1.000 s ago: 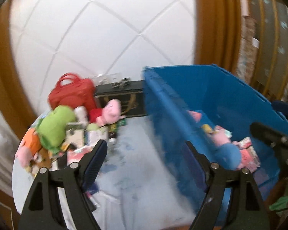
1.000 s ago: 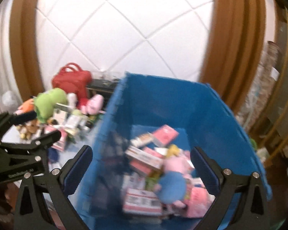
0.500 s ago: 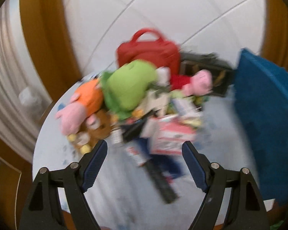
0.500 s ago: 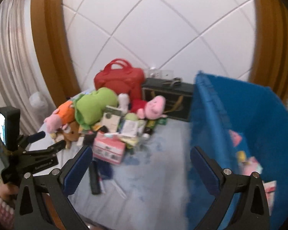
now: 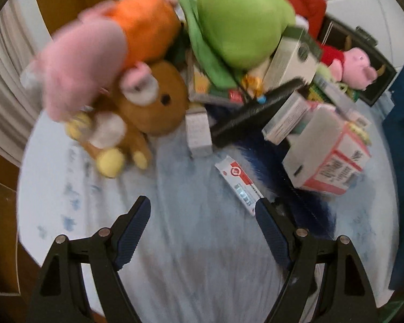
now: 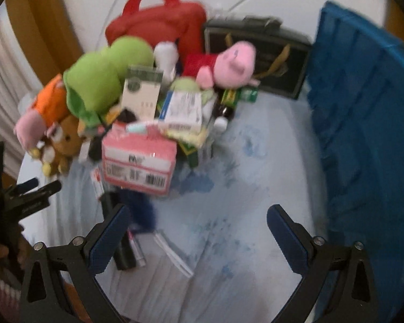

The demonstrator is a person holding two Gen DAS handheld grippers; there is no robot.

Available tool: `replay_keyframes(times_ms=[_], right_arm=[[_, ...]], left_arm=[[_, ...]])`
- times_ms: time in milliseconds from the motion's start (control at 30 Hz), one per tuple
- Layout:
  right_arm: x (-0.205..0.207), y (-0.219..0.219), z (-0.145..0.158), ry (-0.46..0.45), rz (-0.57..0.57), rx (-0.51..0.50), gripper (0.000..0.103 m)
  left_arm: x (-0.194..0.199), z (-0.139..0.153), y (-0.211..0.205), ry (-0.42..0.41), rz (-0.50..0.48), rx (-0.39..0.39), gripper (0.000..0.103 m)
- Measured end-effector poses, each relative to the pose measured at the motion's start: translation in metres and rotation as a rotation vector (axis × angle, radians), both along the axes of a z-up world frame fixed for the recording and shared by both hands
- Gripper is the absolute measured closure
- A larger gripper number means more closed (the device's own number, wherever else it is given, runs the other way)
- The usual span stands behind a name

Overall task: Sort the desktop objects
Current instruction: 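Move both tools back over the pile on the table, then grasp the white-red medicine box with the left tool while the right grasps the black cylinder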

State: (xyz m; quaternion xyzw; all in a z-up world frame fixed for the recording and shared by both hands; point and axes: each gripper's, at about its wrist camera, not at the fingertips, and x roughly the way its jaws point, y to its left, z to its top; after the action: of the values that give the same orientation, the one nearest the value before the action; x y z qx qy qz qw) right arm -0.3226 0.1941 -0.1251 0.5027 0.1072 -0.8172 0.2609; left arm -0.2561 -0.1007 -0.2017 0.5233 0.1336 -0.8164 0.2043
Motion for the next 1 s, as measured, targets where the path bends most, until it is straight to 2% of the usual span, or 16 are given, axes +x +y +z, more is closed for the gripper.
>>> replay_keyframes(times_ms=[100,133,200,267,367,433,467,533,700,867,1000], right_arm=[[-0.003,-0.006,-0.016,-0.036,0.025,0.030,0.002],[-0.004,-0.008,-0.023,-0.049,0.035,0.046,0.011],[-0.006,-0.011,-0.034,-0.075,0.049,0.070,0.020],[-0.005,-0.012,-0.043,-0.099,0.060,0.085,0.020],[-0.002,-0.019,-0.053,-0.126,0.085,0.093,0.023],[0.000,-0.023,-0.055,-0.134,0.098,0.093,0.025],[0.006,-0.033,-0.059,-0.144,0.126,0.095,0.028],[0.013,-0.044,-0.062,-0.164,0.163,0.084,0.044],[0.036,-0.079,-0.073,-0.203,0.258,0.070,0.046],[0.053,-0.111,-0.088,-0.240,0.295,0.070,0.046],[0.059,-0.128,-0.099,-0.261,0.291,0.094,0.046]], left_arm=[[-0.021,-0.027,0.004,-0.031,-0.014,0.022,0.037],[-0.026,-0.034,0.005,-0.042,-0.019,0.028,0.039],[-0.038,-0.049,0.007,-0.067,-0.020,0.034,0.047],[-0.044,-0.054,0.008,-0.040,-0.024,0.044,0.047],[-0.054,-0.063,0.011,-0.053,-0.056,0.057,0.048],[-0.054,-0.069,0.013,-0.065,-0.077,0.045,0.061],[-0.050,-0.064,0.016,-0.068,-0.096,0.042,0.076],[-0.039,-0.056,0.015,-0.070,-0.102,0.064,0.076],[-0.001,-0.037,0.015,-0.071,-0.143,0.072,0.076],[0.028,-0.015,0.019,-0.064,-0.174,0.055,0.076],[0.035,-0.005,0.018,-0.067,-0.196,0.057,0.076]])
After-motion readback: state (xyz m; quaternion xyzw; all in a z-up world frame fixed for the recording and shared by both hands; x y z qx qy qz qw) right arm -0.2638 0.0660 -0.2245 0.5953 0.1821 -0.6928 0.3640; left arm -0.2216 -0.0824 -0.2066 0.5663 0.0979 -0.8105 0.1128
